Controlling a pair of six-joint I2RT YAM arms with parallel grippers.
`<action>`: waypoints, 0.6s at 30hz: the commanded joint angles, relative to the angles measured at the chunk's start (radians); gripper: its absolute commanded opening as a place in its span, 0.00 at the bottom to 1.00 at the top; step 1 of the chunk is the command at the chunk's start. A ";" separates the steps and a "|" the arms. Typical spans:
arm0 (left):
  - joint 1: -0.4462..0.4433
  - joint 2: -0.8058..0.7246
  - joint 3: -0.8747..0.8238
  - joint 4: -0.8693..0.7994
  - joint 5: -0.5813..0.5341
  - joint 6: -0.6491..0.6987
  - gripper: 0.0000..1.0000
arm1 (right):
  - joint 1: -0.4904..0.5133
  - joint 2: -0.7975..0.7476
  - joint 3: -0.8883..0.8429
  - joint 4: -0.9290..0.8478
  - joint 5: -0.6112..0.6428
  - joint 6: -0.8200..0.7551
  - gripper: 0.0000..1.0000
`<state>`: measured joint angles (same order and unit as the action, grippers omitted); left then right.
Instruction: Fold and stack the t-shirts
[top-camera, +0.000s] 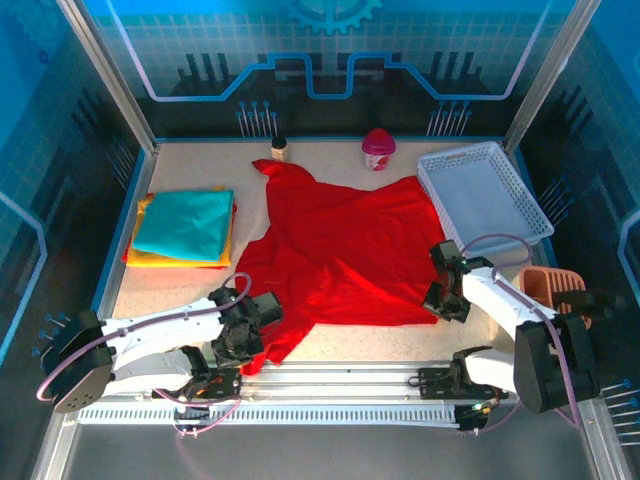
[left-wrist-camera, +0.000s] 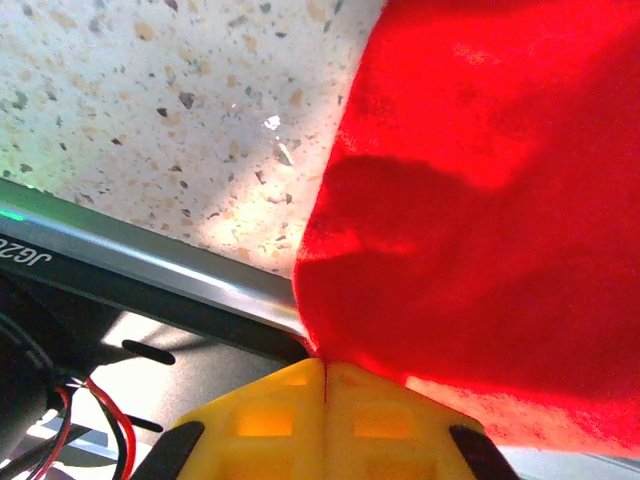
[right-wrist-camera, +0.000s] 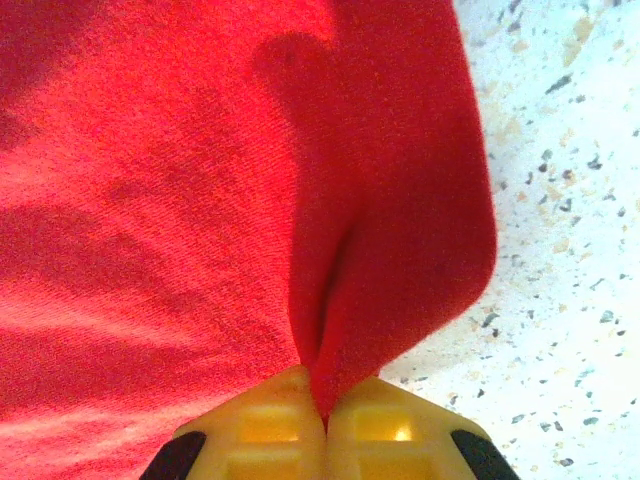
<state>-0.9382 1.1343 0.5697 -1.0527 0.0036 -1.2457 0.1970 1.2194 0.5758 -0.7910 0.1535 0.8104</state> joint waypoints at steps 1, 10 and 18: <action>-0.005 -0.013 0.054 -0.063 -0.044 0.036 0.00 | 0.005 -0.032 0.005 0.003 0.008 -0.020 0.00; 0.090 -0.146 0.326 -0.207 -0.207 0.204 0.00 | 0.019 -0.162 0.172 0.032 -0.065 -0.131 0.00; 0.439 -0.093 0.729 -0.080 -0.222 0.669 0.00 | 0.033 -0.193 0.460 0.137 -0.030 -0.267 0.00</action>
<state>-0.5640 0.9756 1.1206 -1.1744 -0.1669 -0.8143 0.2199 1.0416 0.9352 -0.7277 0.1051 0.6224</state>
